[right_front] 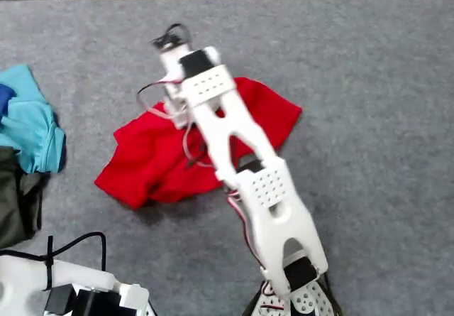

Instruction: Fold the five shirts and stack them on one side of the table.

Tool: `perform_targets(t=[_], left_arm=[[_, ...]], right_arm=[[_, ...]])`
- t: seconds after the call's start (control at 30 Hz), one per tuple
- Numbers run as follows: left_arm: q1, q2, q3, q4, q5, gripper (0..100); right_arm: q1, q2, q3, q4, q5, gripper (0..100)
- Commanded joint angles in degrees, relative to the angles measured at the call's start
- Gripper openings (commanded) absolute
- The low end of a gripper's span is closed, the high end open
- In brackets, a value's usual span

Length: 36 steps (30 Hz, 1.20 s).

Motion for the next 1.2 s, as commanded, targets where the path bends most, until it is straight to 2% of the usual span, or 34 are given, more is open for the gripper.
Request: perform_targets(t=[0.0, 0.3, 0.37, 0.57, 0.63, 0.7, 0.77, 0.9, 0.97, 1.17], left_arm=[[0.2, -0.1, 0.1, -0.4, -0.2, 36], [4.1, -0.7, 2.2, -0.4, -0.2, 36], [4.1, -0.7, 2.2, -0.4, -0.2, 36], [4.0, -0.7, 2.2, -0.4, -0.2, 36], [4.0, -0.7, 2.2, -0.4, -0.3, 36], [4.0, -0.7, 2.2, -0.4, -0.3, 36], [4.0, -0.7, 2.2, -0.4, -0.3, 36], [4.0, -0.7, 2.2, -0.4, -0.3, 36], [4.0, -0.7, 2.2, -0.4, -0.3, 36], [4.2, -0.7, 2.2, -0.4, -0.3, 36]], right_arm=[[3.2, -6.9, -0.8, 1.1, -0.5, 0.5], [-6.0, -12.5, 0.1, 0.8, -0.9, 1.5], [-8.8, -12.4, 0.4, 0.5, -1.1, 6.4], [-12.6, -7.4, 0.2, -2.2, -4.7, 31.6], [-12.5, -4.7, 0.1, -2.3, -4.7, 34.0], [-12.1, -2.0, 0.0, -2.0, -4.7, 32.4], [-10.9, -0.2, 0.0, -1.8, -4.7, 26.0], [-7.7, -0.2, -0.3, -1.8, -4.7, 0.2], [-5.3, -1.2, -1.9, -0.4, -5.4, 3.0], [4.7, -6.5, -5.3, 1.2, -7.3, 0.5]])
